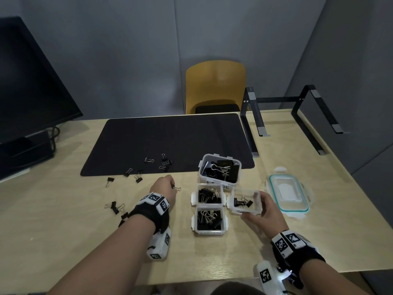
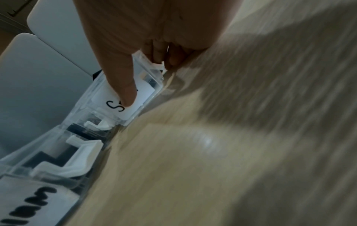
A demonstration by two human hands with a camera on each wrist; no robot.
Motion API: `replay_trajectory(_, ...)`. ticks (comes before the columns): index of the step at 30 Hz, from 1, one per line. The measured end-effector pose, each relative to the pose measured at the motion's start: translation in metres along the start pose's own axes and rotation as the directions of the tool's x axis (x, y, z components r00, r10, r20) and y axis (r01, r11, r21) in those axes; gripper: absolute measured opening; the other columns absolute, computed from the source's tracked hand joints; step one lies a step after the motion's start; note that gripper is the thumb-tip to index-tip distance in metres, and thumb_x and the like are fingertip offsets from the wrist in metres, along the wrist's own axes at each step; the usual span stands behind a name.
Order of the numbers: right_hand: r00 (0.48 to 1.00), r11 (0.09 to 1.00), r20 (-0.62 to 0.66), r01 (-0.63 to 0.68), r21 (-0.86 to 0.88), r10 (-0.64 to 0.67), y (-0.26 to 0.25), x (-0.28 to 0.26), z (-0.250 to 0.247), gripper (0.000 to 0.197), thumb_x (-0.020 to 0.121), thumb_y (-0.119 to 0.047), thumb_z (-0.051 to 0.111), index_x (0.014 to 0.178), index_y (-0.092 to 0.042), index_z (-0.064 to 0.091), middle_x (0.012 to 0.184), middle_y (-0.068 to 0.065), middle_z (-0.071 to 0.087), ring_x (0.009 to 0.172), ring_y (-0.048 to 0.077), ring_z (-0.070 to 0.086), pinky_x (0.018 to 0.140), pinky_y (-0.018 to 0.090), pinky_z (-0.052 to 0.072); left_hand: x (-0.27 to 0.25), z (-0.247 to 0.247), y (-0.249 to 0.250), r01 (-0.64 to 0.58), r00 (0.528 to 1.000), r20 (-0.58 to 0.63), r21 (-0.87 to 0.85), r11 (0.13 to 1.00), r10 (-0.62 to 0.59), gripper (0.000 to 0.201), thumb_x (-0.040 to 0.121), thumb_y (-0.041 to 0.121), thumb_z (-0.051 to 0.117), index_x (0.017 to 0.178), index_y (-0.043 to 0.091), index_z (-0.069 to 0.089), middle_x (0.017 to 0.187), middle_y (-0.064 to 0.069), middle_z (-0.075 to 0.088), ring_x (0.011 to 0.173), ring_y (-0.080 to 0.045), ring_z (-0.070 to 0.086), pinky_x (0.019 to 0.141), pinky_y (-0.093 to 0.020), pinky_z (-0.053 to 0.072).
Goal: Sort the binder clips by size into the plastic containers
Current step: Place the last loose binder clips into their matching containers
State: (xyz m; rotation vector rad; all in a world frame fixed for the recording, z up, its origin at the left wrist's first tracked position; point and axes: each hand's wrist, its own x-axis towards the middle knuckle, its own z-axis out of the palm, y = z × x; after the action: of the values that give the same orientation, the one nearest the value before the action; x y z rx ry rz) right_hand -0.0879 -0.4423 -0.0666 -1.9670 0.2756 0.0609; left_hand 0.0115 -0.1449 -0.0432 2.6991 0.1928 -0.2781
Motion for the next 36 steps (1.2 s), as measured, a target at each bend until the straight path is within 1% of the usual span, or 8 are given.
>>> replay_trajectory(7,1.000,1.000,-0.011,-0.007,-0.015,0.007,0.002,0.001,0.001,0.069,0.057,-0.017,0.086,0.116,-0.027,0.050,0.109,-0.004,0.064,0.102,0.016,0.061,0.094,0.044,0.049,-0.015,-0.011,0.011,-0.007,0.999,-0.053,-0.155,0.988,-0.001,0.011,0.084,0.013,0.063,0.080,0.016,0.054,0.074,0.002,0.057,0.072,-0.019,0.055,0.063,-0.027,0.043)
replay_trajectory(11,1.000,1.000,-0.002,-0.003,-0.013,0.003,-0.001,0.000,0.001,0.067,0.059,-0.015,0.085,0.114,-0.028,0.049,0.109,-0.005,0.063,0.101,0.015,0.060,0.094,0.041,0.050,-0.036,-0.025,0.042,-0.109,0.992,-0.090,-0.350,0.930,0.083,0.011,0.083,0.014,0.067,0.080,0.017,0.057,0.076,0.003,0.057,0.073,-0.014,0.055,0.069,-0.027,0.047)
replay_trajectory(14,1.000,1.000,-0.004,0.001,-0.019,-0.001,-0.002,-0.001,0.001,0.067,0.060,-0.014,0.085,0.114,-0.028,0.048,0.109,-0.005,0.063,0.101,0.015,0.060,0.093,0.038,0.050,-0.057,-0.027,0.071,-0.187,0.982,-0.049,-0.429,0.884,0.185,0.012,0.083,0.014,0.069,0.079,0.020,0.059,0.075,0.007,0.057,0.070,-0.006,0.054,0.068,-0.019,0.046)
replay_trajectory(19,0.999,0.999,-0.024,0.034,-0.018,-0.034,-0.004,-0.001,0.001,0.066,0.059,-0.013,0.084,0.114,-0.024,0.050,0.107,-0.002,0.064,0.098,0.014,0.061,0.088,0.032,0.051,-0.074,-0.009,0.111,-0.265,0.942,0.096,-0.379,0.887,0.322,0.014,0.082,0.014,0.068,0.077,0.024,0.059,0.075,0.009,0.059,0.076,-0.010,0.059,0.073,-0.023,0.052)
replay_trajectory(23,0.997,0.998,-0.038,0.061,-0.012,-0.061,-0.006,-0.003,0.001,0.062,0.060,-0.009,0.083,0.110,-0.026,0.050,0.102,-0.004,0.064,0.094,0.013,0.061,0.080,0.023,0.048,-0.073,0.007,0.129,-0.258,0.936,0.147,-0.328,0.909,0.319,0.017,0.079,0.015,0.068,0.073,0.027,0.056,0.074,0.010,0.059,0.078,-0.013,0.060,0.079,-0.033,0.054)
replay_trajectory(29,0.996,0.996,-0.039,0.078,-0.035,-0.079,-0.007,-0.003,0.001,0.062,0.060,-0.010,0.083,0.109,-0.027,0.049,0.100,-0.006,0.063,0.091,0.004,0.059,0.072,0.012,0.043,-0.067,0.013,0.131,-0.223,0.943,0.163,-0.336,0.915,0.290,0.013,0.080,0.012,0.061,0.087,0.022,0.066,0.083,0.005,0.065,0.085,-0.014,0.064,0.081,-0.032,0.055)
replay_trajectory(33,0.998,0.998,-0.033,0.059,-0.010,-0.059,-0.006,-0.003,0.002,0.061,0.061,-0.008,0.082,0.109,-0.027,0.050,0.101,-0.007,0.063,0.092,0.004,0.060,0.070,0.008,0.043,-0.063,-0.002,0.116,-0.261,0.954,0.063,-0.309,0.915,0.293,0.010,0.083,0.015,0.060,0.087,0.023,0.067,0.078,0.010,0.063,0.074,-0.010,0.060,0.067,-0.024,0.051)
replay_trajectory(36,0.999,0.999,-0.020,0.047,-0.013,-0.047,-0.005,-0.003,0.002,0.062,0.062,-0.012,0.083,0.111,-0.029,0.049,0.103,-0.007,0.064,0.093,0.006,0.061,0.076,0.015,0.045,-0.053,-0.020,0.093,-0.200,0.980,-0.027,-0.261,0.944,0.200,0.010,0.086,0.018,0.057,0.083,0.023,0.065,0.070,0.011,0.059,0.063,-0.007,0.053,0.055,-0.019,0.038)
